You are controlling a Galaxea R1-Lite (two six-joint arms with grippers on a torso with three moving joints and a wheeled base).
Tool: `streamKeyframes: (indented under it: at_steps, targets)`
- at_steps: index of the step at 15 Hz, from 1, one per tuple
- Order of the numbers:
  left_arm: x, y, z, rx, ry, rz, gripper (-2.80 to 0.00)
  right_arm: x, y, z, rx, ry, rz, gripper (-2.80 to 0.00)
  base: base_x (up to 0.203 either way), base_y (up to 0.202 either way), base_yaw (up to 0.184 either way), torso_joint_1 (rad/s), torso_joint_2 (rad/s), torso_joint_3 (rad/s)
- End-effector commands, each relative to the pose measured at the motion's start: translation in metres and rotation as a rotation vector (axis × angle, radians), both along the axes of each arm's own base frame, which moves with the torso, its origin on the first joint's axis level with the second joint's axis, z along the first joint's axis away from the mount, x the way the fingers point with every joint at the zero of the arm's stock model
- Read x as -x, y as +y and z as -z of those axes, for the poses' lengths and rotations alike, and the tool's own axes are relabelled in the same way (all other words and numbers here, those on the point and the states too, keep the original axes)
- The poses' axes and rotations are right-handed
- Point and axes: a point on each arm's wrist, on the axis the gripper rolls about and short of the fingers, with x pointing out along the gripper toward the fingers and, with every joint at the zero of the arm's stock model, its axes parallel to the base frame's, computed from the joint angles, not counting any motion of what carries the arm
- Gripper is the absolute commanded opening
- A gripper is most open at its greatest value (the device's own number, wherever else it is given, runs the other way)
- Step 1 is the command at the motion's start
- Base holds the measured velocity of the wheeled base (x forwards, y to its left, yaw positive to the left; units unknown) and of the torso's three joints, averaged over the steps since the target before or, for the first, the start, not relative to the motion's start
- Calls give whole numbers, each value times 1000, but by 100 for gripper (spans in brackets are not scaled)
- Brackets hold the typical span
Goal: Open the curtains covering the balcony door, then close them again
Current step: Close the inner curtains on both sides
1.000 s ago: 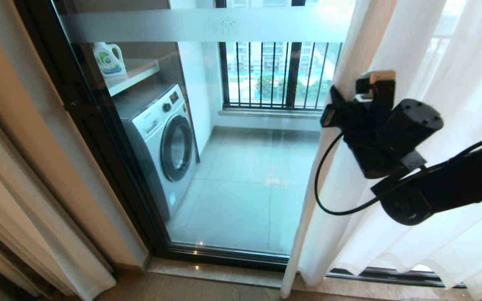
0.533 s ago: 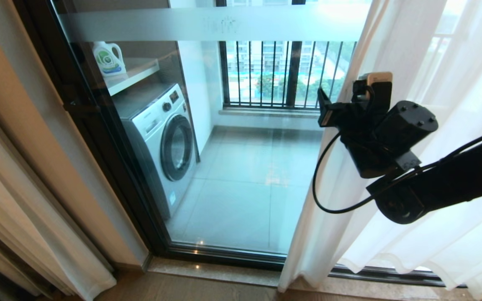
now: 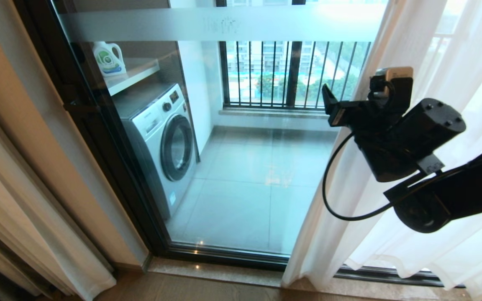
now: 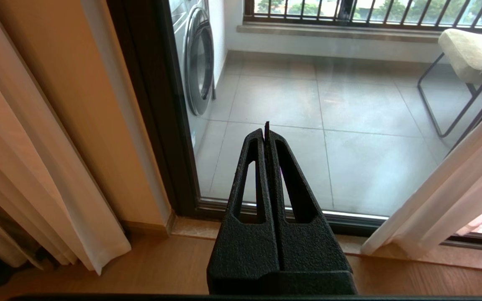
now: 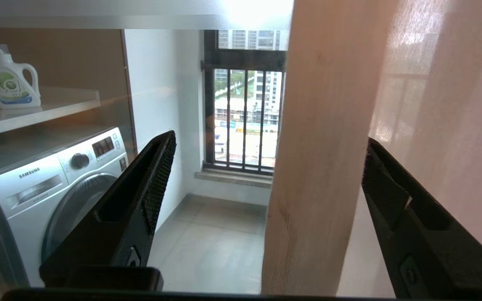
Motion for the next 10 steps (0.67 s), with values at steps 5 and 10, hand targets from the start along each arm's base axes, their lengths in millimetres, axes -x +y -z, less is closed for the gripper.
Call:
streamKeyframes:
  at_steps: [5,10]
  targets:
    - [0,0,0,0,-1,1,-280,67,-32,-16,4,1,3,0,0,0,0,0,0,0]
    - [0,0,0,0,-1,1,-280,117,-58,-14,9,16,11,0,0,0,0,0,0,0]
